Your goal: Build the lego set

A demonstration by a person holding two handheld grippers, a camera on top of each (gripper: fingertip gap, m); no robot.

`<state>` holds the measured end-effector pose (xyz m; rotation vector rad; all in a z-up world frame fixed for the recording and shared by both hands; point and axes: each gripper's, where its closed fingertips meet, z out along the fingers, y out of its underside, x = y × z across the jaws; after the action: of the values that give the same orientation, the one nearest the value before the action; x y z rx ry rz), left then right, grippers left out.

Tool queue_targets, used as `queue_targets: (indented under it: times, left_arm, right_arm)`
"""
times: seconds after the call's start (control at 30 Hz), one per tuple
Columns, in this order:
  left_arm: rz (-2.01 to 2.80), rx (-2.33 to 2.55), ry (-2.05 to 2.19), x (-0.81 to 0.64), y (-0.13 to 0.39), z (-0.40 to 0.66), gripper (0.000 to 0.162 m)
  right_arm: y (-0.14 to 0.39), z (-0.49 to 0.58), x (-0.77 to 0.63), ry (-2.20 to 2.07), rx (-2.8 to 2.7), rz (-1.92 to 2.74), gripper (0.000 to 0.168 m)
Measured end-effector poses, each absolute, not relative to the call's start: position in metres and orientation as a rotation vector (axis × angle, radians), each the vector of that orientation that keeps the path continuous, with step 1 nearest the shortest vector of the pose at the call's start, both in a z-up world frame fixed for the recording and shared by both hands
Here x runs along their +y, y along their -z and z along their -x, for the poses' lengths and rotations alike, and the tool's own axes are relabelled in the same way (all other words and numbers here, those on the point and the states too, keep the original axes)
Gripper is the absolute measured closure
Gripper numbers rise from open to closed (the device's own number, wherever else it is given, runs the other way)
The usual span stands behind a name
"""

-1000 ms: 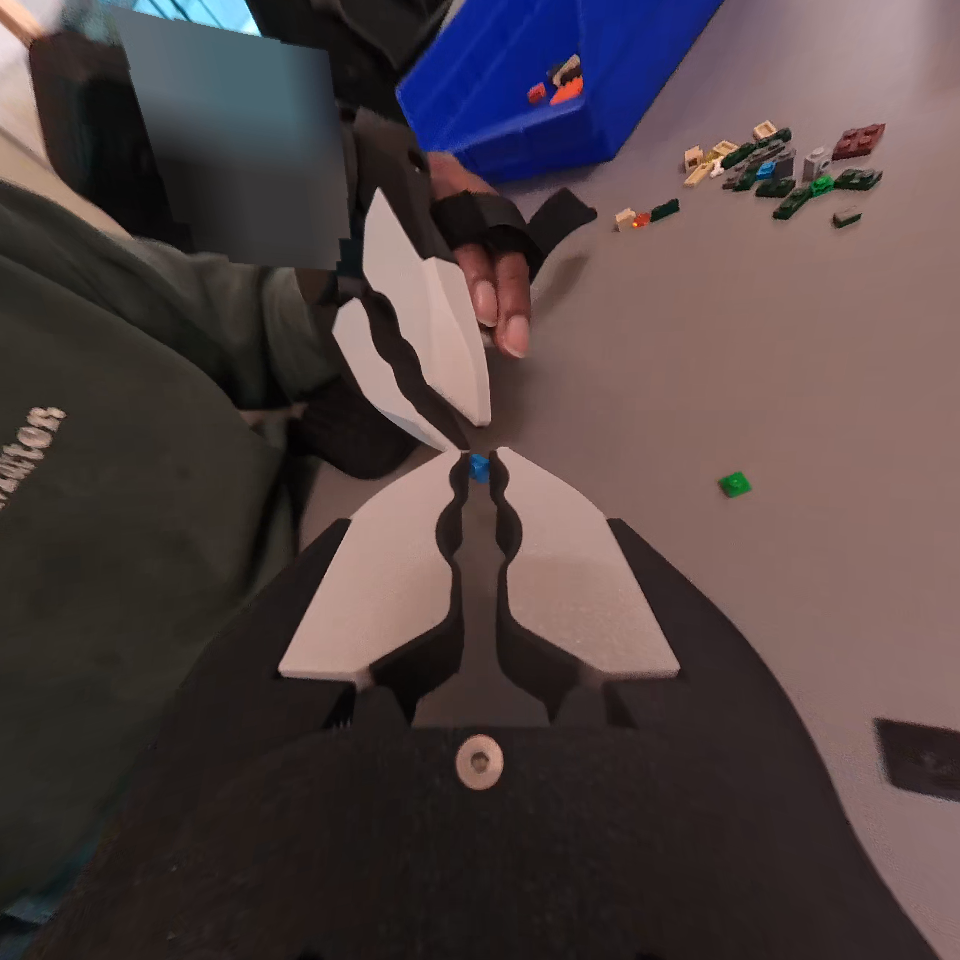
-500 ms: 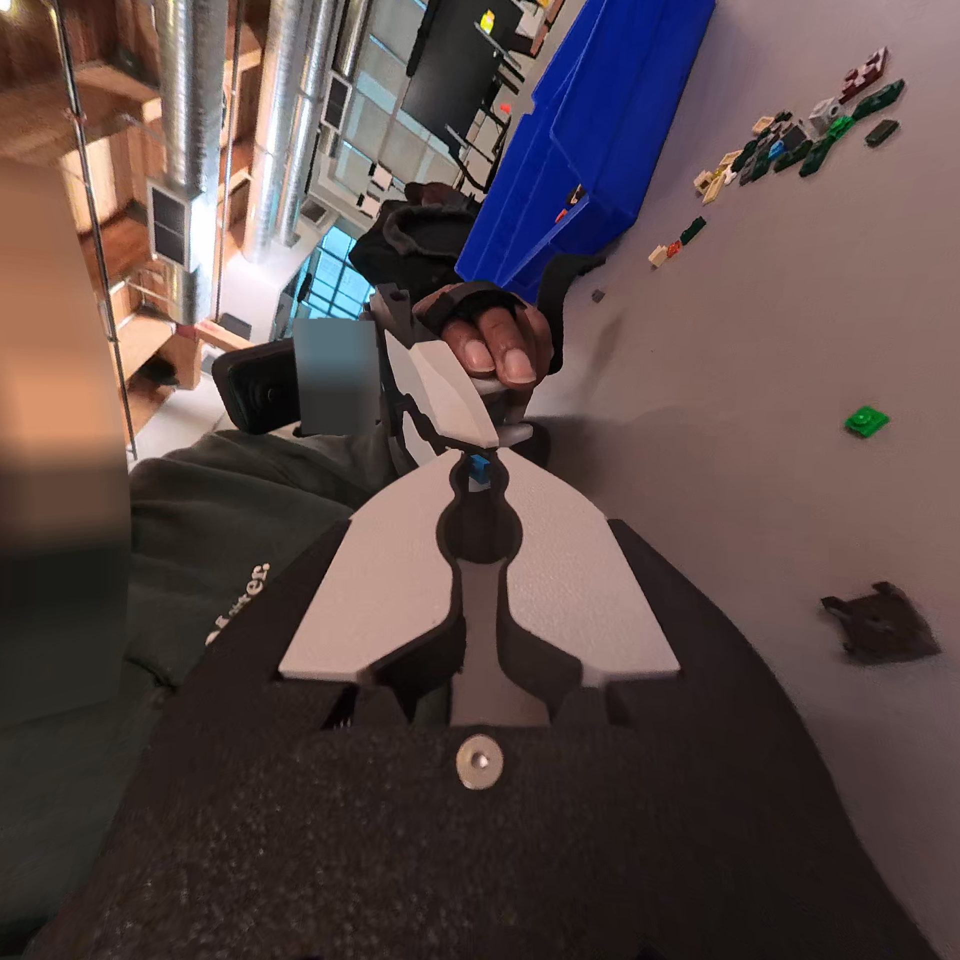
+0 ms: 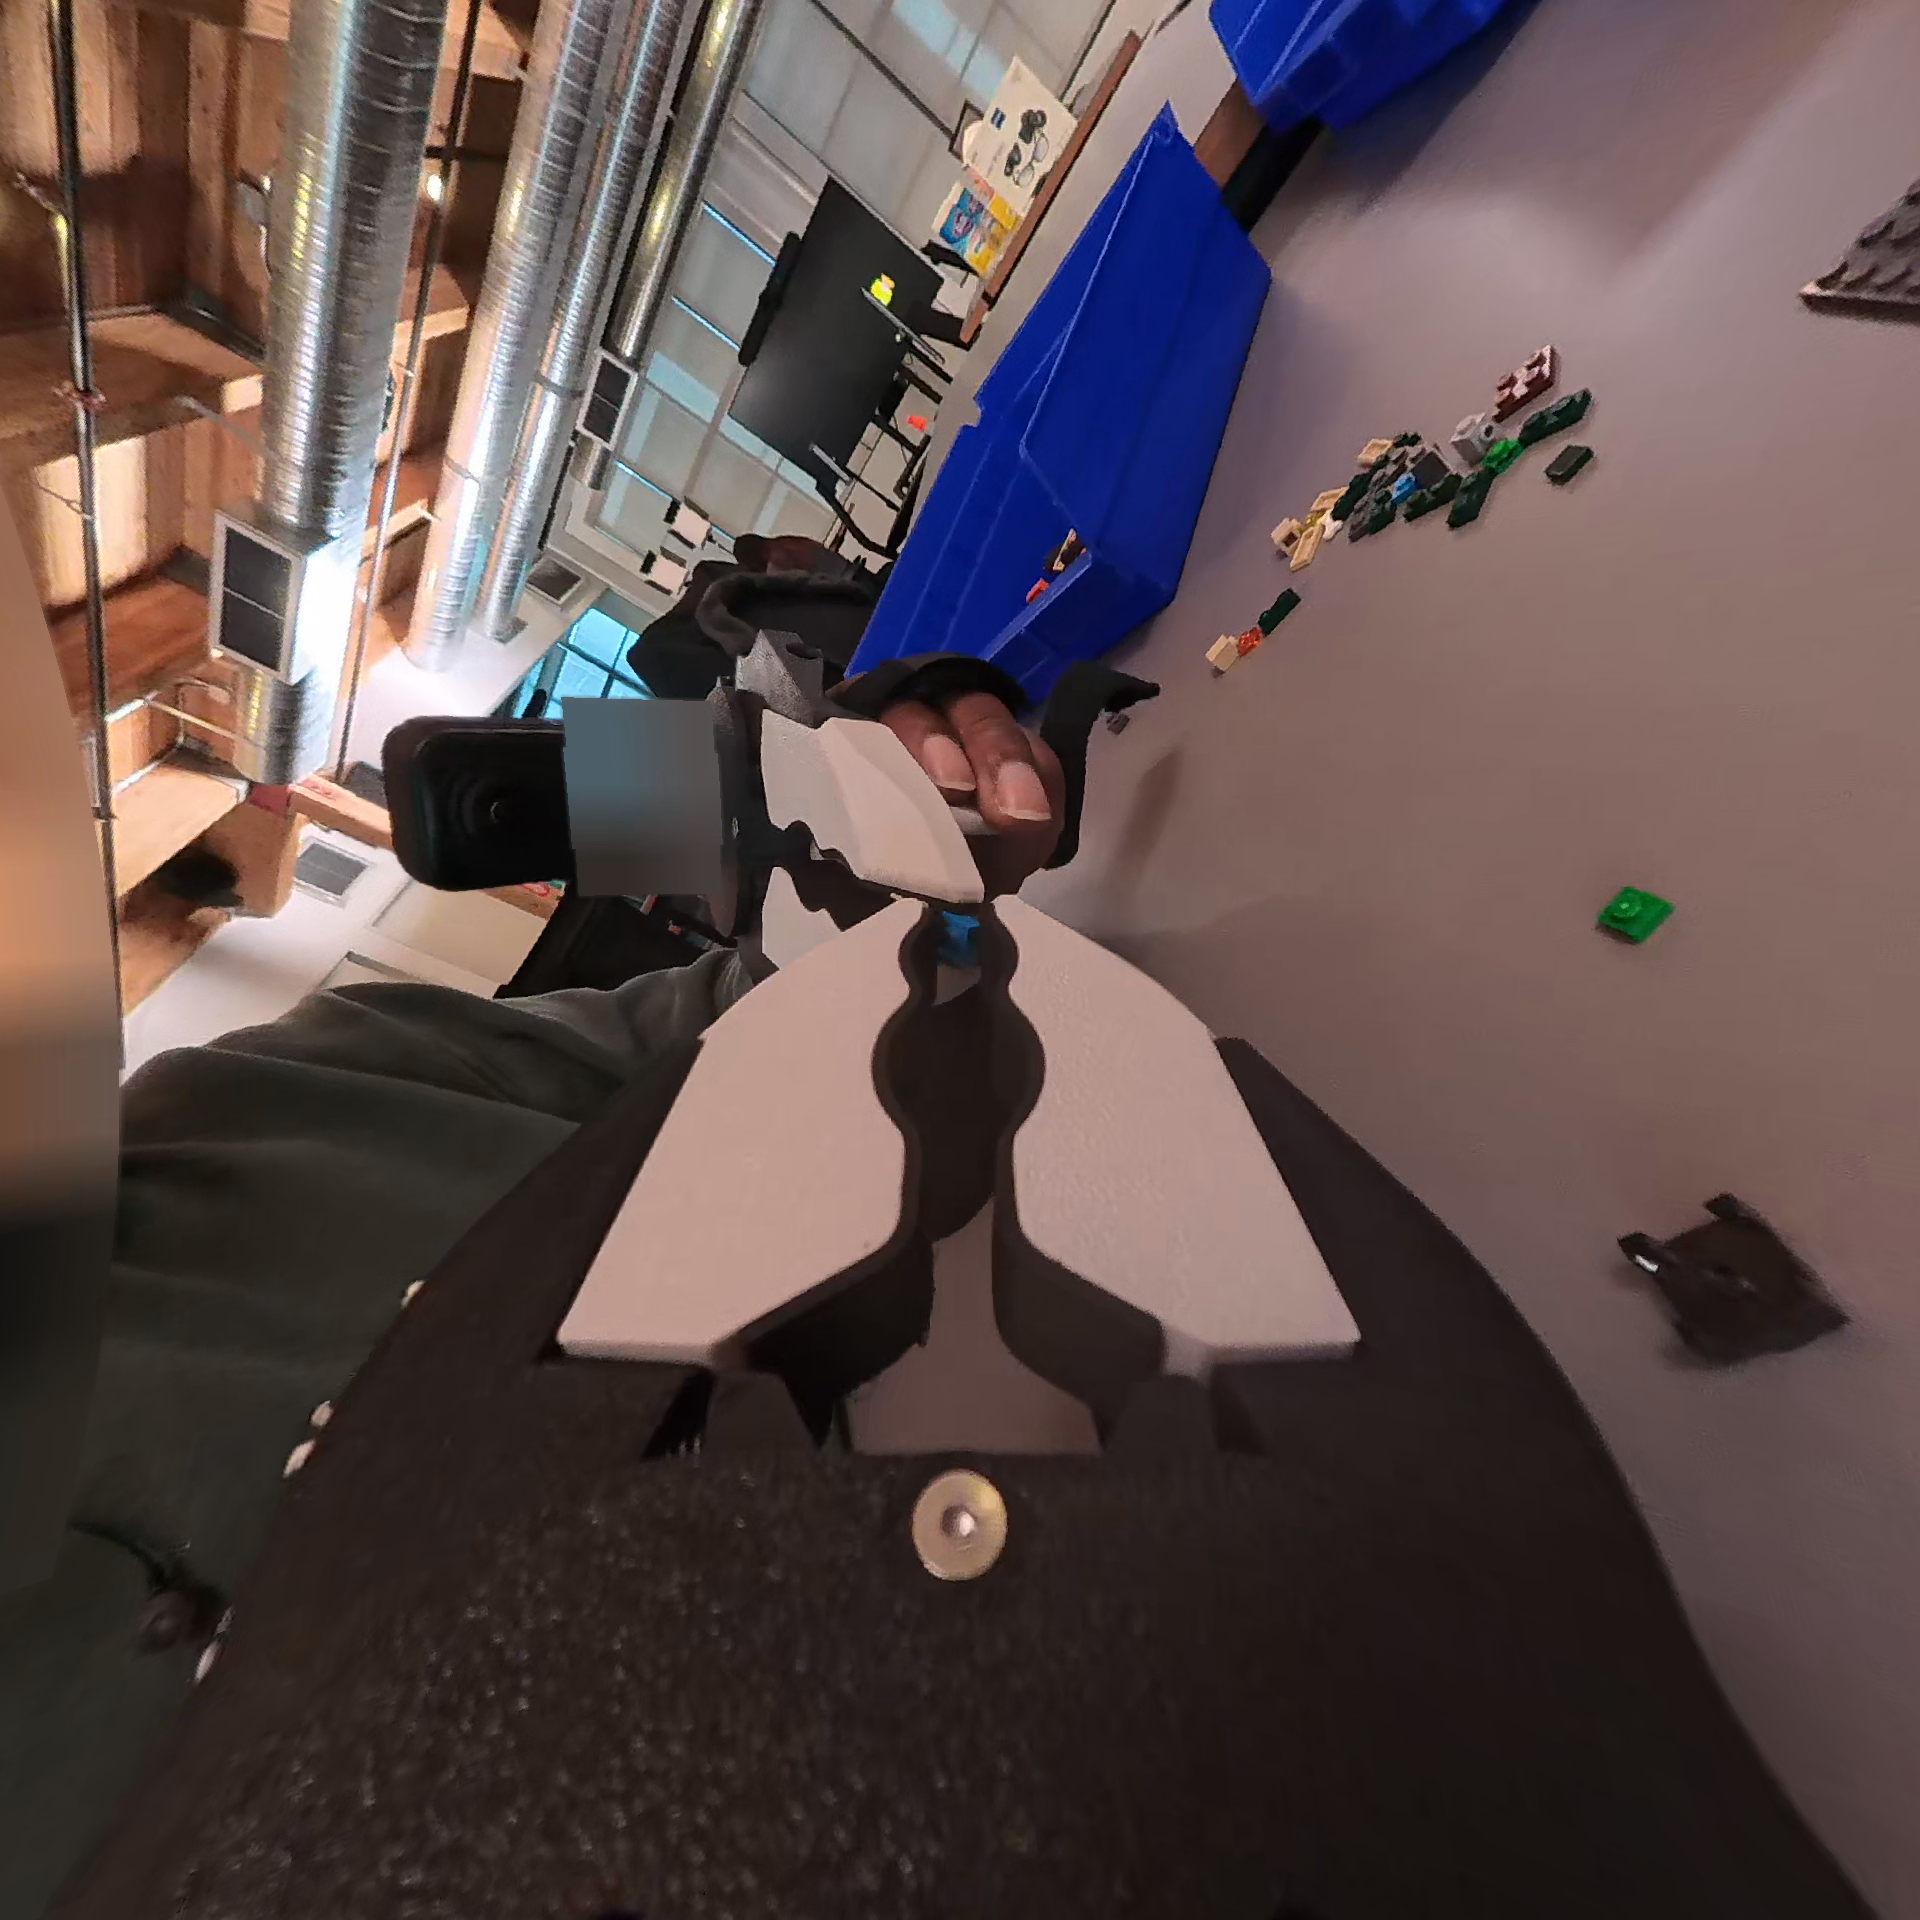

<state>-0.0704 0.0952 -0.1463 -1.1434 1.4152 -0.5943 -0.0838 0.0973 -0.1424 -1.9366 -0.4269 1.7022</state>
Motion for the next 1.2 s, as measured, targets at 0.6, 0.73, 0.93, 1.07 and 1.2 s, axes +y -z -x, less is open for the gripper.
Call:
queue_targets:
  times: [0.6,0.73,0.93,1.07,1.2]
  left_arm:
    - [1.189,1.355,0.865,0.092,0.141,0.074,0.154]
    - [1.210,1.374,0.919,0.089,0.147,0.073,0.154]
    - [1.231,1.405,0.933,0.087,0.154,0.071,0.154]
    - [1.241,1.419,0.937,0.087,0.158,0.071,0.154]
    - [1.246,1.428,0.951,0.086,0.159,0.072,0.154]
  right_arm:
    - [0.139,0.063,0.097,-0.982,-1.021,1.673,0.153]
    - [0.146,0.068,0.090,-0.777,-1.245,1.622,0.153]
    - [0.155,0.074,0.089,-0.720,-1.373,1.628,0.155]
    - [0.157,0.077,0.088,-0.706,-1.415,1.624,0.158]
    - [0.159,0.078,0.088,-0.693,-1.439,1.629,0.161]
